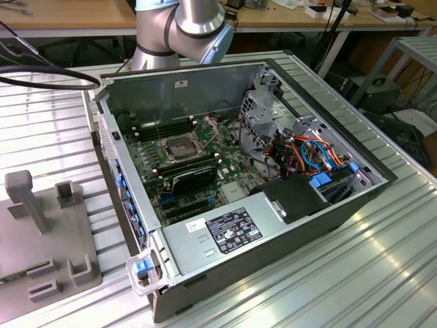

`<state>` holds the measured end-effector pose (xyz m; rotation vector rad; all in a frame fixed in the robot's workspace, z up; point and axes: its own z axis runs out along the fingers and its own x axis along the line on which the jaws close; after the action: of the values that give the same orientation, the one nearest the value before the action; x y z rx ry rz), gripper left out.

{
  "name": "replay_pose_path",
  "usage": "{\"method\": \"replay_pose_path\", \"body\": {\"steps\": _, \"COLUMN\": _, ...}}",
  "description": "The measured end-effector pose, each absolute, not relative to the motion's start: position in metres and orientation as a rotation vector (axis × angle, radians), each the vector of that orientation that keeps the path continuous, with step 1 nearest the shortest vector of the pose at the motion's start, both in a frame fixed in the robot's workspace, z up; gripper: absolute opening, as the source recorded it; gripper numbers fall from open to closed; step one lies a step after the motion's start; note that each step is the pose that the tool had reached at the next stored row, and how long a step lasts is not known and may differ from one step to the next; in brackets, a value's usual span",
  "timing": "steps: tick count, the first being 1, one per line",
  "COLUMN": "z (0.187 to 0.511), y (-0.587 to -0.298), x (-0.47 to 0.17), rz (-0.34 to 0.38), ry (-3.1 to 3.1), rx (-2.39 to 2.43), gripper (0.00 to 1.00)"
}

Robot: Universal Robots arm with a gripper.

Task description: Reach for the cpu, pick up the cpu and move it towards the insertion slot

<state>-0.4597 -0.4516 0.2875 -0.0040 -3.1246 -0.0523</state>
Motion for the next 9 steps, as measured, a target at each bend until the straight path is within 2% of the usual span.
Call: {"method": "replay_pose_path", "body": {"steps": 9, "z": 0.2958, "y": -0.4516, "x": -0.4597, "rz": -0.052, "ry": -3.122, "rx": -0.004, "gripper": 0.55}}
